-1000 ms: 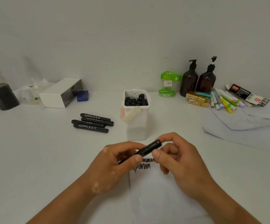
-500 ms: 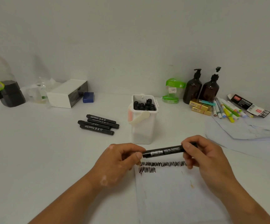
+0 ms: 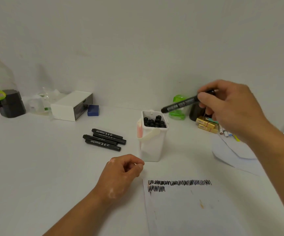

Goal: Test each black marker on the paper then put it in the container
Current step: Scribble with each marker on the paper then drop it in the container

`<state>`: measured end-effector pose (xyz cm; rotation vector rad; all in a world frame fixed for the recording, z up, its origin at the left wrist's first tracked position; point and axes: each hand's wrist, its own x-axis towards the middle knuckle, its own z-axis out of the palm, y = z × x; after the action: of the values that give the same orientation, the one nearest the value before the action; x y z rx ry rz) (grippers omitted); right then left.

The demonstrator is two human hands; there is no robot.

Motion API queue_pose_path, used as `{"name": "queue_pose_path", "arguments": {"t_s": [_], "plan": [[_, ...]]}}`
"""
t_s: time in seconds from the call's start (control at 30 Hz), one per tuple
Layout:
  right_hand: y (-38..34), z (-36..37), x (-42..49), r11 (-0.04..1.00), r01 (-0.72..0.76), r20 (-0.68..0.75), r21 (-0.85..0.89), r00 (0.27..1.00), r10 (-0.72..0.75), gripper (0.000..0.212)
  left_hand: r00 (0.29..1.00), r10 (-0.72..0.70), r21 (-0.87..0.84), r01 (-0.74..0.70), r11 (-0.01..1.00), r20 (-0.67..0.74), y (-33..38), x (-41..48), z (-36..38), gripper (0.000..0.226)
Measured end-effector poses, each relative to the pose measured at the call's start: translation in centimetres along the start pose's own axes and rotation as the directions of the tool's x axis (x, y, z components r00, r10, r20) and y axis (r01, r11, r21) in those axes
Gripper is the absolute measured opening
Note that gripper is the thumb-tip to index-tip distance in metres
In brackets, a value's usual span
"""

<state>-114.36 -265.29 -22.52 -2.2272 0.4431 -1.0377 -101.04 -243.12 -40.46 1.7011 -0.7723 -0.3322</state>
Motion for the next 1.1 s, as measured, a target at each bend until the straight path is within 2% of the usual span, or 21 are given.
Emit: {"name": "queue_pose_path", "arguments": {"t_s": [0.13, 0.37, 0.5, 0.67, 0.87, 1.03, 1.1], "plan": [[-2.5, 1.2, 3.8, 0.962, 0.085, 0.108, -0.259, 0.992, -0.059, 0.005, 1.000, 0.002, 0.002, -0.002, 1.000, -0.005, -0.3, 0.2, -0.2, 0.017], [-3.2, 5.4, 7.1, 0.825, 0.269, 0.326, -0.497, 0.939, -0.110, 0.011, 1.000, -0.002, 0.021, 0.003, 1.000, -0.015, -0.4, 0.3, -0.3, 0.017], [-2.3, 7.9, 7.7, 0.758, 0.332, 0.406, -0.561, 0.909, -0.098, 0.013, 1.000, -0.002, 0.016, 0.002, 1.000, -0.008, -0.2, 0.3, -0.3, 0.016], [-1.6, 9.6, 8.0, 0.729, 0.340, 0.500, -0.594, 0.866, 0.004, 0.013, 1.000, 0.000, 0.007, 0.000, 1.000, -0.001, -0.2, 0.2, -0.3, 0.016], [-1.1, 11.1, 7.9, 0.649, 0.361, 0.569, -0.669, 0.812, 0.134, 0.028, 1.000, -0.006, -0.004, 0.006, 1.000, 0.003, -0.2, 0.2, -0.4, 0.014], [-0.7, 11.8, 8.1, 0.686, 0.332, 0.537, -0.648, 0.837, 0.103, 0.009, 1.000, -0.004, -0.008, 0.004, 1.000, 0.005, -0.1, 0.3, -0.4, 0.013], [-0.7, 12.0, 8.1, 0.708, 0.308, 0.513, -0.636, 0.853, 0.091, 0.009, 1.000, 0.002, -0.001, -0.002, 1.000, 0.005, -0.1, 0.3, -0.4, 0.013]]}}
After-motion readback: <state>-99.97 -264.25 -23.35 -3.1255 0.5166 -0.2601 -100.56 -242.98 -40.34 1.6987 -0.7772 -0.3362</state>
